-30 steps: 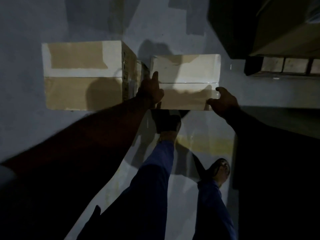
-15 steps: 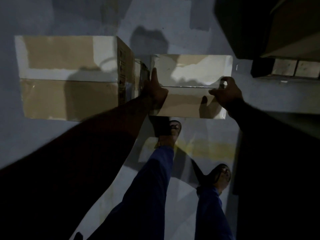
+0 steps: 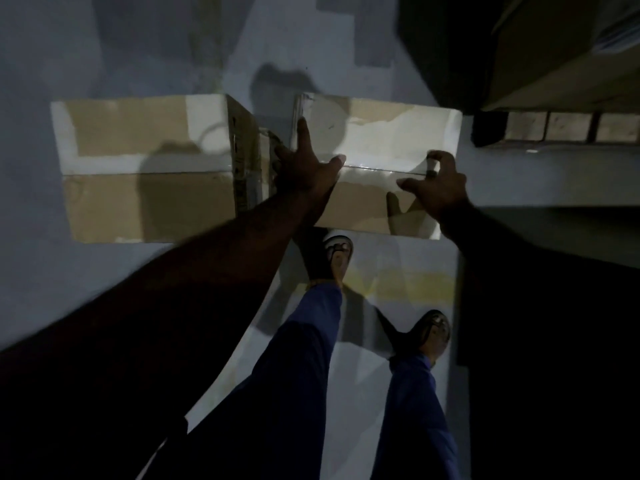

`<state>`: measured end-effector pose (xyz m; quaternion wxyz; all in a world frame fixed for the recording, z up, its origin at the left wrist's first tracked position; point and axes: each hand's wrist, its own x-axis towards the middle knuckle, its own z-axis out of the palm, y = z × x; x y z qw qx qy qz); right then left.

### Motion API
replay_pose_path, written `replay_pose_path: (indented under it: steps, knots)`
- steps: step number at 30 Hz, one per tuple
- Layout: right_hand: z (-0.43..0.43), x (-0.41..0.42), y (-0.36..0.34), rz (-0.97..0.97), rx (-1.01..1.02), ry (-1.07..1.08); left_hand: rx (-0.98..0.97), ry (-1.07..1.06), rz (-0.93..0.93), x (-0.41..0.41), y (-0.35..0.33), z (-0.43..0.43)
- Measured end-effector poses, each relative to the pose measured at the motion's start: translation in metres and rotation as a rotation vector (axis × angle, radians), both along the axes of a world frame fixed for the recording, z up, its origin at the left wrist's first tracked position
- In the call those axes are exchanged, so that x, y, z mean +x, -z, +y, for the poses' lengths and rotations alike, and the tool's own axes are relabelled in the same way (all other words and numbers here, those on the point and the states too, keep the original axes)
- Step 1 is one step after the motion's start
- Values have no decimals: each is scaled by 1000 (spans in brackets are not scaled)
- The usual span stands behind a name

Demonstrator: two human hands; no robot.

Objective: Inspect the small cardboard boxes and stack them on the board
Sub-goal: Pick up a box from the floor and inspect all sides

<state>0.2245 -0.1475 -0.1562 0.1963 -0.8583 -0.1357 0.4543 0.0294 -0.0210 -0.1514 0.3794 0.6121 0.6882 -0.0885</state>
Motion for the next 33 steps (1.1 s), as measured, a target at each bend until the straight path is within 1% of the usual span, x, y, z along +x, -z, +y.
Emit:
replay_pose_path:
  steps: [4,8,10,12,15,19,21,26,29,33]
  knots:
    - [-22,-10,-50,-22,35,-19,88,49,55,-1,-52,-13]
    - [-47,-21,-122,-87,100,0,223,56,81,5,-122,-29]
    - [-66,-28,-171,-124,123,30,291,140,90,6,-171,-40]
    - [-75,-37,-210,-168,159,30,344,192,118,3,-207,-35]
    - [-95,-44,-275,-272,201,22,387,266,87,7,-271,-30]
    - [-113,-49,-342,-402,275,69,466,363,28,18,-354,-40]
    - [-127,-49,-370,-451,314,119,526,406,-10,23,-388,-55]
    - [-179,-54,-422,-503,402,211,659,449,-19,31,-457,-106]
    - [-221,-56,-446,-560,452,261,748,492,-46,36,-493,-147]
    - [-285,-58,-477,-663,488,378,850,557,-104,50,-534,-206]
